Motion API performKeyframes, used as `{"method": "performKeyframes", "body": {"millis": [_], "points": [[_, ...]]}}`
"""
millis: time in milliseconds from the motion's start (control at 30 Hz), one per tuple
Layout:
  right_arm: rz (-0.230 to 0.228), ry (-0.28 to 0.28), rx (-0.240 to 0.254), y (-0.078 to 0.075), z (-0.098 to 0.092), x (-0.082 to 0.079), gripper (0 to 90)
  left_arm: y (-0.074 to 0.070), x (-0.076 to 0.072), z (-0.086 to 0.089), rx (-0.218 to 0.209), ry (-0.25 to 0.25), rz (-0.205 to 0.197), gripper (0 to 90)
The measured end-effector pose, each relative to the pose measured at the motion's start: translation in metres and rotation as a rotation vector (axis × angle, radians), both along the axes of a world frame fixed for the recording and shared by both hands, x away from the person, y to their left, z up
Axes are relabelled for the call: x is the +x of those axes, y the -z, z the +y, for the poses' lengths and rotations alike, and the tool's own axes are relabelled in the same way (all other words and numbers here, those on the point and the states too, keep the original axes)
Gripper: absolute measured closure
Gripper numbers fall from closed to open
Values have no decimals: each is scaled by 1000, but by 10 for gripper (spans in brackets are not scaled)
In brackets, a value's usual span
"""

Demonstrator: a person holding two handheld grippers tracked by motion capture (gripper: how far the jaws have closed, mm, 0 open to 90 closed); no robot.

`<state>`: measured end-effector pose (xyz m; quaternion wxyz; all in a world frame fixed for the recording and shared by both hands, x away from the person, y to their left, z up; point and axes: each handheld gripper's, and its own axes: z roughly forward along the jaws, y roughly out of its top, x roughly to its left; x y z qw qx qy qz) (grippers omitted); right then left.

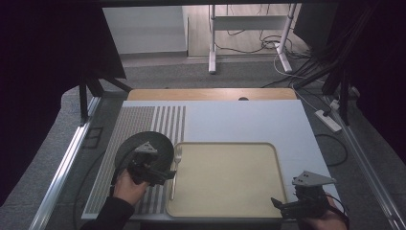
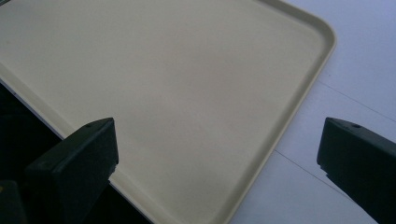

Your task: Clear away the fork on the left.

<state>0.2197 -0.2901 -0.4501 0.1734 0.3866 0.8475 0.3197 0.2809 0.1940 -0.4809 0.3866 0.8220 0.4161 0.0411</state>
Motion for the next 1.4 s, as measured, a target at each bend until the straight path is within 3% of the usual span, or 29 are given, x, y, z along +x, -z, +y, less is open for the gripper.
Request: {"method": "performKeyframes", "body": {"millis": [233,533,1067,1233,1400], "points": [[0,2,1,0,0,0,0,-3,-17,17,12,-36,-16,0],[3,8,6,0,0,0,0,-3,-37,37,-8,-76,-24,0],[2,15,10,0,-1,1,0,-1,-67,66,-33,-148,-11,0],[3,20,12,0,-1,1,0,-1,-78,72,-18,-165,-21,0],[3,25,14,0,-2,1,0,0,-86,74,32,-180,-13,0]]}}
